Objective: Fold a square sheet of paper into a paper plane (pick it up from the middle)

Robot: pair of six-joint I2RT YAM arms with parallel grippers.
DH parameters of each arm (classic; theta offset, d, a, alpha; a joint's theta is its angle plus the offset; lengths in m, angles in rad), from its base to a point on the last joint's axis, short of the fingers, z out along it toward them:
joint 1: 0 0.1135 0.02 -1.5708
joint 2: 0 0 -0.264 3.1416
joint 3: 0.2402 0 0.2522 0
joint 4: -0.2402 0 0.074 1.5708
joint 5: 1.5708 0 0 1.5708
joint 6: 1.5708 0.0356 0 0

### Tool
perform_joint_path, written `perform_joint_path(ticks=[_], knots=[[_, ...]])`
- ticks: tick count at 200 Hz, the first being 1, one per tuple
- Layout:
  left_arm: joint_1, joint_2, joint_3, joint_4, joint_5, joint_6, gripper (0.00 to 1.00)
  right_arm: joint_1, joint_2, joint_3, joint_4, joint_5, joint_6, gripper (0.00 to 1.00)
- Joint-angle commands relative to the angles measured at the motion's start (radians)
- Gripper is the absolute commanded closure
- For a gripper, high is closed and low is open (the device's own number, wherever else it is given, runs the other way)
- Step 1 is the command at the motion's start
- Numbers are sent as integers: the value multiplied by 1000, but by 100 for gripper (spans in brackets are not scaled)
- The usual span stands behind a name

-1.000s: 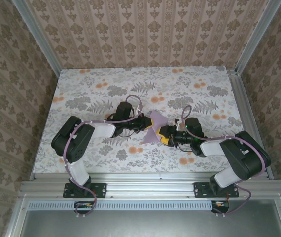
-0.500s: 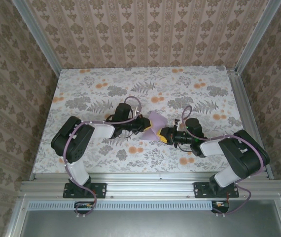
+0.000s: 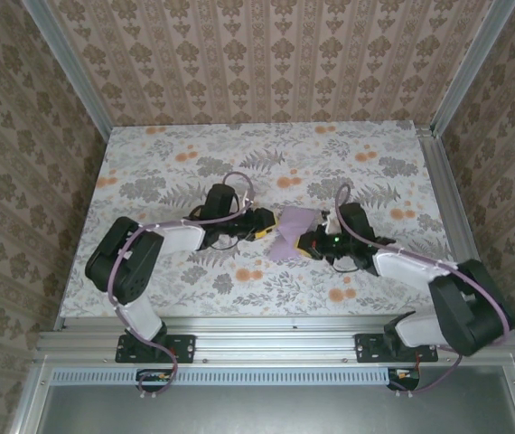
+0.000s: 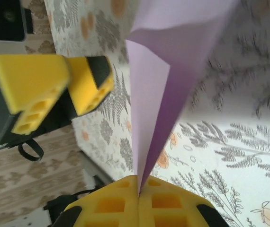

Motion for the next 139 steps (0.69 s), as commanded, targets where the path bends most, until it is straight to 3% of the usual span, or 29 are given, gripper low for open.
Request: perform_joint_path(ticks=[1, 41, 92, 139], knots=[[18, -83, 78, -189, -8, 140, 47, -10, -71, 159, -556, 249, -371, 99], [44, -153, 166, -396, -10, 264, 39, 1, -49, 346, -864, 554, -544, 100], [84, -240, 158, -516, -2, 330, 33, 124, 77, 560, -1107, 982, -603, 99], [123, -372, 71, -566, 12, 340, 27, 277, 319, 691, -1203, 1162, -543, 96]])
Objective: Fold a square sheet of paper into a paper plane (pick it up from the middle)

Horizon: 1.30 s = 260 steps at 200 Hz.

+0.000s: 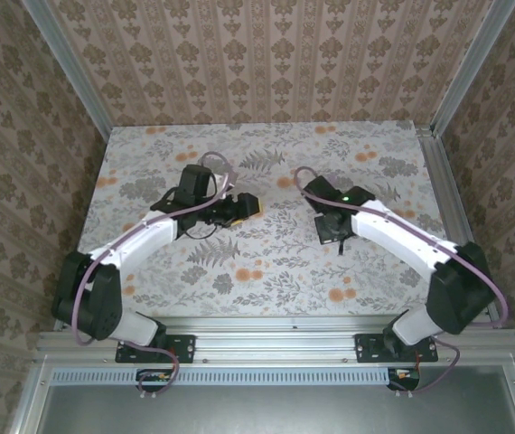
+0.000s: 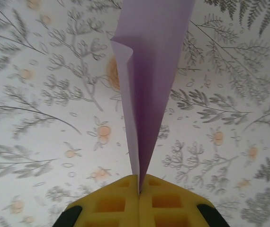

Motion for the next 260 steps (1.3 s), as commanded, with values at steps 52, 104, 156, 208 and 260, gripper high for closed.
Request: perform_joint_path(ticks=[52, 104, 156, 208, 260], knots=[[138, -226, -157, -126, 54, 26, 27, 243, 341, 252, -179, 130, 82, 90], [175, -339, -232, -214, 41, 30, 27, 311, 445, 302, -82, -10, 120, 80], [208, -399, -257, -288, 33, 38, 28, 311, 390, 216, 143, -217, 129, 67], [202, -334, -275, -226, 40, 23, 30, 205, 191, -3, 399, -486, 162, 51], [77, -123, -147, -181, -39, 60, 35, 14, -1, -241, 483, -588, 167, 48]])
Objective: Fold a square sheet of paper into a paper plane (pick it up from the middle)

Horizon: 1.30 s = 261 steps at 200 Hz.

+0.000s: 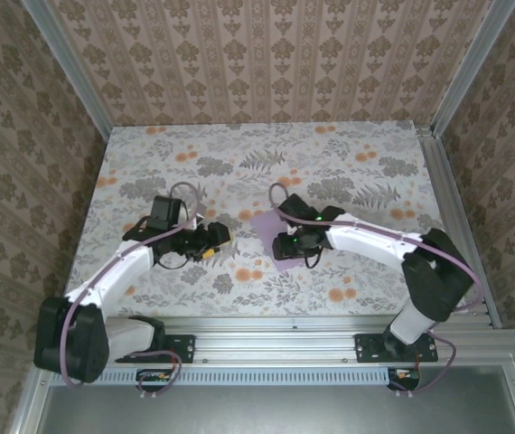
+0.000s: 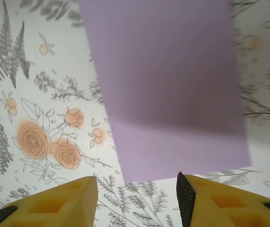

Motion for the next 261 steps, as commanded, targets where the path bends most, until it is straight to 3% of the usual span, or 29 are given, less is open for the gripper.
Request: perform_joint_path(ticks=[1, 22, 56, 90, 151, 261], knots=[[-56, 81, 91, 38, -47, 44, 35, -74, -55, -90, 61, -97, 12, 48], [-123, 186, 172, 41, -97, 65, 39, -125, -92, -140, 87, -125, 10, 47], [-215, 365, 295, 37, -145, 94, 57, -200, -115, -208, 155, -191, 24, 48], [-277, 513, 397, -10, -218, 137, 65, -241, -117, -251, 208, -245, 33, 47], [-326, 678, 522, -58, -256, 188, 74, -295, -120, -299, 256, -304, 45, 47], [-344, 777, 503, -66, -271, 222, 79, -319, -93, -290, 273, -347, 44, 41]])
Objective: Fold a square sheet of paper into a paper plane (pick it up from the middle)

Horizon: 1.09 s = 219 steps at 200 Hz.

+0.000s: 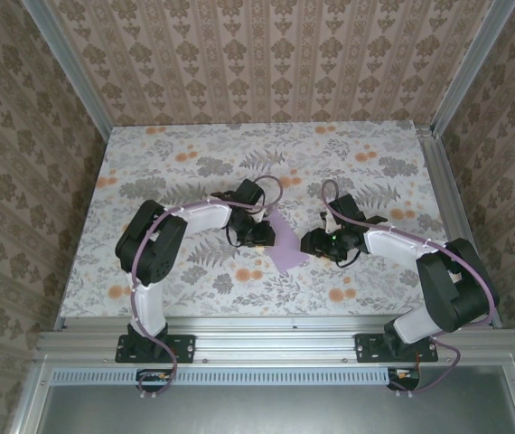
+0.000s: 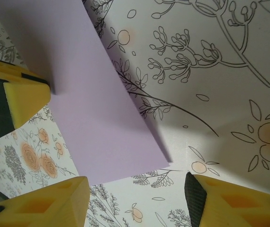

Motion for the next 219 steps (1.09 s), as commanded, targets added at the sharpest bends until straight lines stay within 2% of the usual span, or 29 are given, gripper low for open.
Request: perform_joint_path(ticks=[1, 149, 219], knots=[[-12, 45, 2, -29, -18, 39, 79, -6, 7, 4, 25, -39, 11, 41], [0, 58, -54, -39, -49, 80, 81, -10, 206, 126, 77, -119, -59, 41], [11, 65, -62, -35, -45, 84, 81, -6, 200, 116, 71, -214, -82, 44]])
